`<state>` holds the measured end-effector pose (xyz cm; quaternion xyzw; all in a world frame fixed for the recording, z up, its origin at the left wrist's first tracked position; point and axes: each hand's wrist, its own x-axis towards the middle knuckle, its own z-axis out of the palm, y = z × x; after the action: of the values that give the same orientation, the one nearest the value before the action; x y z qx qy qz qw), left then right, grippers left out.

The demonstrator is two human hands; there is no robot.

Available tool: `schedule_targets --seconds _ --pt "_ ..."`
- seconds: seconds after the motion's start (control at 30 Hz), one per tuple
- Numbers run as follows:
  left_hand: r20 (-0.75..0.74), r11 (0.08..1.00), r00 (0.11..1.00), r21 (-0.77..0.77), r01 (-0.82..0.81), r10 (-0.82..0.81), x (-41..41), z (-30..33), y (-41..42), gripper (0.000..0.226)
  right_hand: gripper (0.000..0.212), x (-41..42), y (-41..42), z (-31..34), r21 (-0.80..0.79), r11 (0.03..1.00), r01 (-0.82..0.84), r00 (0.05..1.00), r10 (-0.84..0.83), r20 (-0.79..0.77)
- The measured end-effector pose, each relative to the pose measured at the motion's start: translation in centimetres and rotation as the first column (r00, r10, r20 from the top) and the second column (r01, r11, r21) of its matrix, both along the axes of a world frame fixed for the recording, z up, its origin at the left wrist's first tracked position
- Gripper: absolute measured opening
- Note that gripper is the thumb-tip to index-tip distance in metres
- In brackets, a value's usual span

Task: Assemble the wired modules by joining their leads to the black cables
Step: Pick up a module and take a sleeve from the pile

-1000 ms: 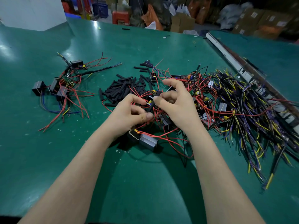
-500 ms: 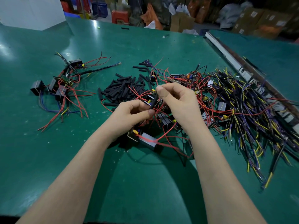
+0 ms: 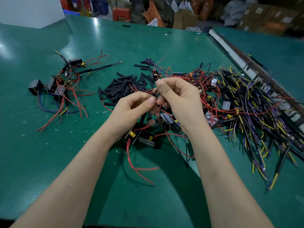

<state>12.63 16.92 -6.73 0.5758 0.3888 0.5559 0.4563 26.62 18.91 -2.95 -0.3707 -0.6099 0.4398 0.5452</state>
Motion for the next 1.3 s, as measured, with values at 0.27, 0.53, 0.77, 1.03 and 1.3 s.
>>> schedule_targets --seconds 0.27,0.53,0.77,1.03,1.3 --pt "0.078 0.986 0.997 -0.166 -0.005 0.019 -0.5 -0.4 0.3 0.011 0.008 -0.2 0.2 -0.5 -0.059 0.996 0.066 0.995 -0.07 -0.066" --pt "0.058 0.954 0.98 -0.245 -0.172 0.192 -0.6 -0.2 0.4 0.019 0.006 0.7 -0.4 -0.1 0.049 0.993 -0.108 0.958 0.09 0.272" --pt "0.274 0.947 0.949 -0.316 -0.063 0.155 -0.4 0.4 0.4 0.017 0.014 -0.2 -0.5 -0.7 0.042 0.978 -0.204 0.909 0.173 0.379" --pt "0.443 0.936 0.896 -0.3 0.183 -0.034 -0.8 0.1 0.6 0.012 0.005 -0.9 -0.3 -1.3 0.044 0.995 -0.094 0.988 0.088 0.128" --pt "0.297 0.947 0.955 -0.308 0.092 0.004 -0.5 0.0 0.2 0.022 0.008 0.2 0.3 -1.2 0.104 0.994 0.029 0.978 -0.049 0.201"
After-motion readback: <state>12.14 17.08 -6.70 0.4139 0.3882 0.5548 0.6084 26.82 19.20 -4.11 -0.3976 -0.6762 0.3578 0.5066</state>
